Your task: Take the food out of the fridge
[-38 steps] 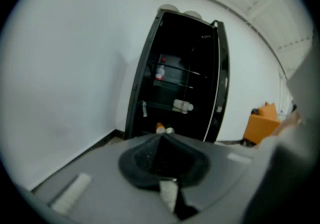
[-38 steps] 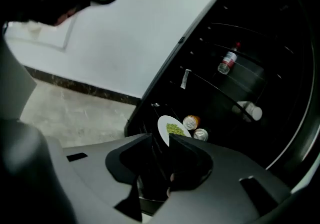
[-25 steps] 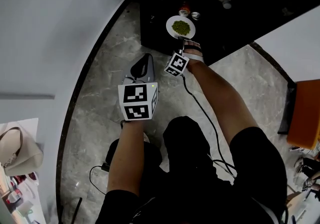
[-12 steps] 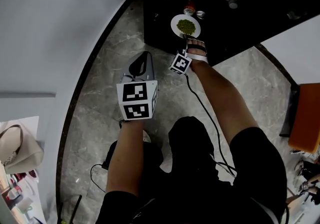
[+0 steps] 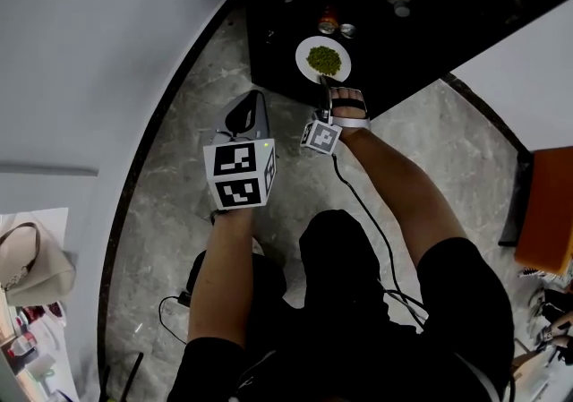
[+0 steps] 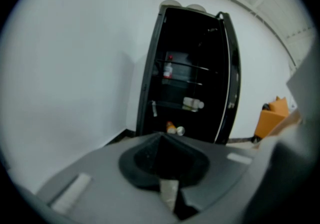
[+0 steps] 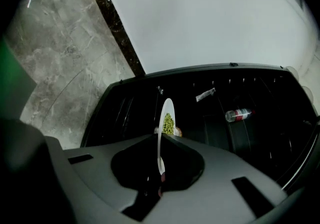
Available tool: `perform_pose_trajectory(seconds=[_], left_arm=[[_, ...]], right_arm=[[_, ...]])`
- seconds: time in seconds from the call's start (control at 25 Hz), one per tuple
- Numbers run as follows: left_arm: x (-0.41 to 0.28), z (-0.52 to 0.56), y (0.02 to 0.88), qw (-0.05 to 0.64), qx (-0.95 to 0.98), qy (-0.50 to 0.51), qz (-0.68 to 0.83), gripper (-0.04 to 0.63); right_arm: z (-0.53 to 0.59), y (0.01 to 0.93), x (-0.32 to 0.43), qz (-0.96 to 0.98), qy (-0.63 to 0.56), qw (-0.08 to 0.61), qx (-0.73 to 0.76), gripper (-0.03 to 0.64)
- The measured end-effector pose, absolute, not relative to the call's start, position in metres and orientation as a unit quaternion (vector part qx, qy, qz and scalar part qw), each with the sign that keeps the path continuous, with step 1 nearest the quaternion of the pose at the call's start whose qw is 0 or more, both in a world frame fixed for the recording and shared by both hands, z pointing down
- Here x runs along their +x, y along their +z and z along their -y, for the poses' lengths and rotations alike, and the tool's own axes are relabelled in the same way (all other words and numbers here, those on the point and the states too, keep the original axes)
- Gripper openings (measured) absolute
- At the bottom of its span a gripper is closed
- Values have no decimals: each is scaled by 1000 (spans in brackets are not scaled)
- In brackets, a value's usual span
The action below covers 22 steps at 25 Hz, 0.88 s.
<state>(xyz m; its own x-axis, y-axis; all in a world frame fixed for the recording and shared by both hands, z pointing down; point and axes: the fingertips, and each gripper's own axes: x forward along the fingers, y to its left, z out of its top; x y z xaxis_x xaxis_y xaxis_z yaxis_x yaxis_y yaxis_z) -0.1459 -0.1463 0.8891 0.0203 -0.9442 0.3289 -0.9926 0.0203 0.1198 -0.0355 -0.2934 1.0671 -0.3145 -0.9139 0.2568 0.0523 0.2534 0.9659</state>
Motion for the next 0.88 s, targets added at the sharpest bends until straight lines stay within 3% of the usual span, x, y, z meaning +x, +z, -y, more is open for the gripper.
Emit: perform_pose_trajectory(seconds=[0.36,0.88], left_arm=[[-140,146,874,149,690,69,704,0],[-146,125,822,119,696,75,704,0]], right_arm=[[237,983,-51,688,-552,379,280,9],[193,879,-53,694,-566,384,225,9]])
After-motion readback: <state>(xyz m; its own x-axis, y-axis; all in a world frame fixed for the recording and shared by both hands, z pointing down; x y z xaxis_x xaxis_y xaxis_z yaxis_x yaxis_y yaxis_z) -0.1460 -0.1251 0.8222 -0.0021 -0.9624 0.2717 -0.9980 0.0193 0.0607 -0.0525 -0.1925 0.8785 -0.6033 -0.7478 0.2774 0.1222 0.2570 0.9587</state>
